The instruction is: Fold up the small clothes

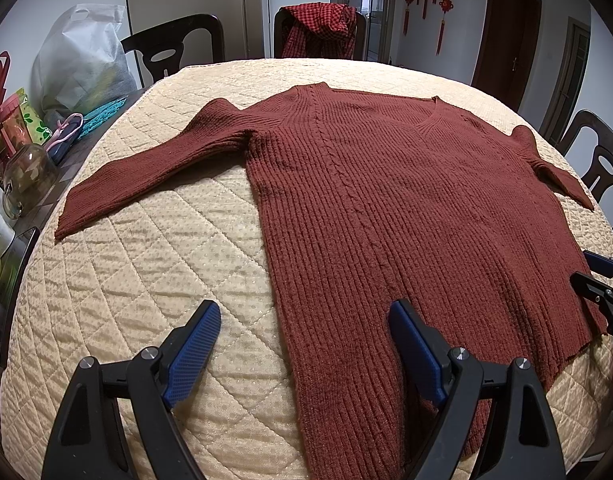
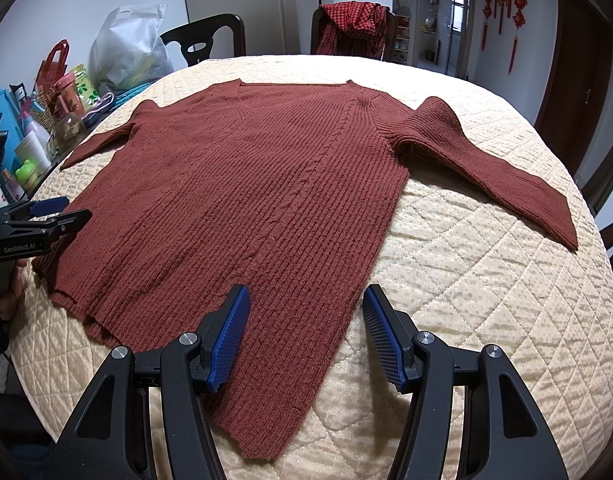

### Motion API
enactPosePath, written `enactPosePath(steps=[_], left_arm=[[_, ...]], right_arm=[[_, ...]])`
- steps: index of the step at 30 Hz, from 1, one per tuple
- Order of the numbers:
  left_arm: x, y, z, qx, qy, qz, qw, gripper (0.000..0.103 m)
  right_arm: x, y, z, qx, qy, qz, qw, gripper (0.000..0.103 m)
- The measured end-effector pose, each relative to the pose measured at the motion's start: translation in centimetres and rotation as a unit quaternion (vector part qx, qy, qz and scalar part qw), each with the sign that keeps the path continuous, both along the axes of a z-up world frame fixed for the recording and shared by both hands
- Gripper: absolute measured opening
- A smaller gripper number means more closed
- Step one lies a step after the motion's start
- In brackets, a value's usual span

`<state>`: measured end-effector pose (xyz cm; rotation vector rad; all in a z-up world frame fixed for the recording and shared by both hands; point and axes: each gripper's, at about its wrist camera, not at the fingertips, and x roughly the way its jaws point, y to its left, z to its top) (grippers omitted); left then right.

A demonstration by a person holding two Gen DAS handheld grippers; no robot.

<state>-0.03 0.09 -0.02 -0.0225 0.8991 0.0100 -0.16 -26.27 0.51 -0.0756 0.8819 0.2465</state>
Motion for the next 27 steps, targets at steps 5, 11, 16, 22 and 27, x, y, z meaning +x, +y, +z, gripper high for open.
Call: enactPosePath(steps=[5, 11, 16, 22, 27], left_arm=[[0.00, 0.00, 0.00, 0.000, 0.000, 0.000, 1.0000, 0.089], [0.00, 0.00, 0.00, 0.000, 0.000, 0.000, 1.0000, 0.089], [0.00, 0.00, 0.00, 0.000, 0.000, 0.000, 1.0000, 0.090], [0.01, 0.00, 0.00, 0.000, 0.000, 0.000, 1.0000, 0.090], [0.01, 0.00, 0.00, 0.000, 0.000, 0.000, 1.0000, 0.090]], right_arm=[[0.00, -0.02, 0.01, 0.000, 0.000, 0.000, 1.000, 0.059], [0.00, -0.03, -0.01, 0.000, 0.000, 0.000, 1.000, 0.059], [0.00, -0.03, -0.03, 0.000, 0.000, 0.000, 1.000, 0.059], [-0.01, -0.03, -0.03, 0.001, 0.000, 0.000, 1.000, 0.059], [0.00, -0.03, -0.04, 0.001, 0.000, 0.000, 1.000, 0.059]])
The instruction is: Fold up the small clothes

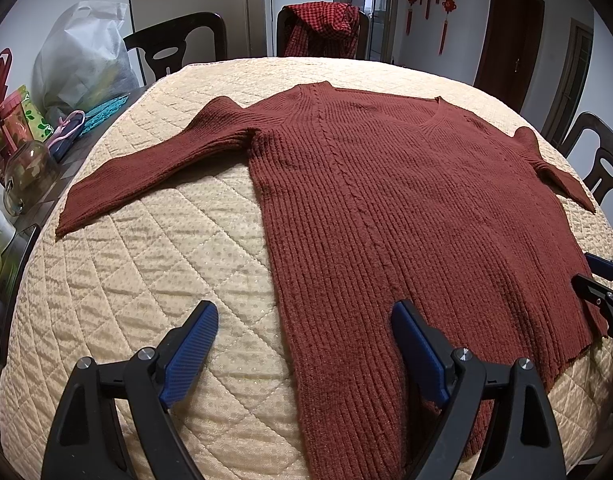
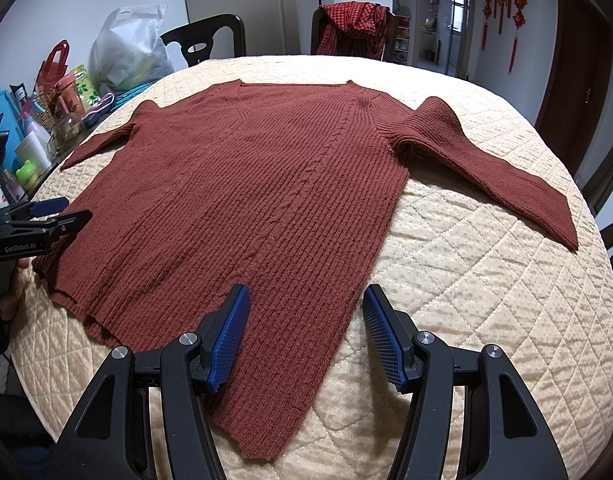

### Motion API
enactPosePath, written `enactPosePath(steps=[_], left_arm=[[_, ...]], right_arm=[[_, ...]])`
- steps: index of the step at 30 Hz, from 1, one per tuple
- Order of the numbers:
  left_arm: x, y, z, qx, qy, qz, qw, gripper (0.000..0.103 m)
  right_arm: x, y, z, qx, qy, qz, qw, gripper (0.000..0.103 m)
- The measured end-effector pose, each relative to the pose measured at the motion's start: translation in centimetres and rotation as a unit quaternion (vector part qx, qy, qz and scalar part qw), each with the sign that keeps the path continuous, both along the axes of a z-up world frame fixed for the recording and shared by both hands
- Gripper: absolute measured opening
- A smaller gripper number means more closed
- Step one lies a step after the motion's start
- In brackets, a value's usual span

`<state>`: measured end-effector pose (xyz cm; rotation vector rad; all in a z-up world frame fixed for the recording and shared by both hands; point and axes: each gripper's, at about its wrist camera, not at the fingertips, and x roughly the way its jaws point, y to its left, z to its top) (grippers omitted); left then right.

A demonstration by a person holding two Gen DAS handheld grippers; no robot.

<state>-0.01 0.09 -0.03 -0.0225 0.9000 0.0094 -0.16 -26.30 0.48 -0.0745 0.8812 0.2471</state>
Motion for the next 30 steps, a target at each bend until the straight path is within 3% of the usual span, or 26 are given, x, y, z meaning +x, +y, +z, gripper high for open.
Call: enactPosePath(steps=[30], left_arm=[[-0.19, 0.17, -0.07, -0.002, -0.001, 0.000, 1.0000, 0.093]], right_arm=[[0.02, -0.01, 0.00, 0.001, 0.000, 0.000, 1.000, 0.060]])
